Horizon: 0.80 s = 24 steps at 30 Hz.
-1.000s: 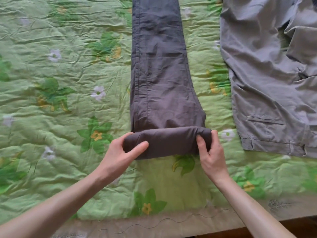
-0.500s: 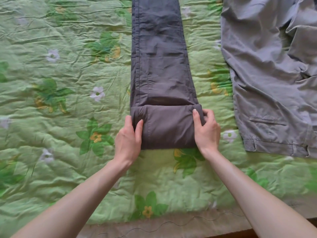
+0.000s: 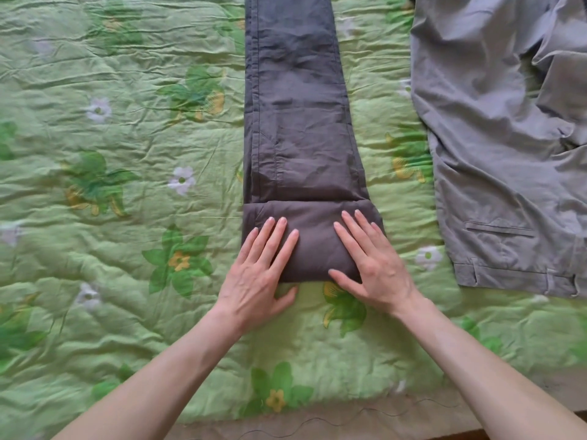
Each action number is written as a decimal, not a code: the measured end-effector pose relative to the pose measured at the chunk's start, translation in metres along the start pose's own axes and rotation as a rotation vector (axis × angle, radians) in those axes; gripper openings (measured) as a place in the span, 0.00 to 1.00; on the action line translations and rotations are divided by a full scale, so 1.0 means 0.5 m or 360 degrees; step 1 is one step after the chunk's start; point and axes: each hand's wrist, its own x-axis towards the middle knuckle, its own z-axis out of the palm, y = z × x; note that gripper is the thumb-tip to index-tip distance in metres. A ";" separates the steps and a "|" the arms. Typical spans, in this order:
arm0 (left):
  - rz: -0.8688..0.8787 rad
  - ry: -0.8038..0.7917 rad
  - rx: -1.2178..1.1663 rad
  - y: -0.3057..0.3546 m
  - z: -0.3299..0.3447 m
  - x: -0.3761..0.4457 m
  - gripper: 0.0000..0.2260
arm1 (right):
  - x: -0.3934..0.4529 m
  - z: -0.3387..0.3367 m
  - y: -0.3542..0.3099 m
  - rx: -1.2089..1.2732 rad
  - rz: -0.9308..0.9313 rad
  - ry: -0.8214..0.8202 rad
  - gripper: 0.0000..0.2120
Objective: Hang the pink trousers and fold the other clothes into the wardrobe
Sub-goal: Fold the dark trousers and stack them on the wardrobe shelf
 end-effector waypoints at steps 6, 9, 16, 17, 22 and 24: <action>-0.0217 -0.0128 0.0156 0.036 0.005 0.033 0.42 | 0.018 -0.012 0.023 -0.0066 -0.0094 -0.0316 0.51; -0.0345 -0.0138 0.0198 0.066 0.003 0.045 0.35 | 0.019 -0.031 0.037 -0.0011 -0.0124 -0.0390 0.51; -0.0317 -0.0115 0.0051 0.069 -0.037 0.035 0.35 | -0.002 -0.042 0.031 0.0179 -0.0082 -0.0328 0.45; -0.0319 -0.0120 0.0018 0.066 -0.044 0.034 0.34 | -0.004 -0.045 0.029 0.0170 -0.0079 -0.0315 0.44; -0.0198 -0.0045 -0.0251 0.046 -0.106 0.013 0.32 | -0.029 -0.097 0.039 0.0477 -0.0073 -0.0196 0.30; -0.0174 0.0025 -0.0434 0.033 -0.138 -0.006 0.28 | -0.045 -0.120 0.032 0.0695 0.0053 -0.0160 0.27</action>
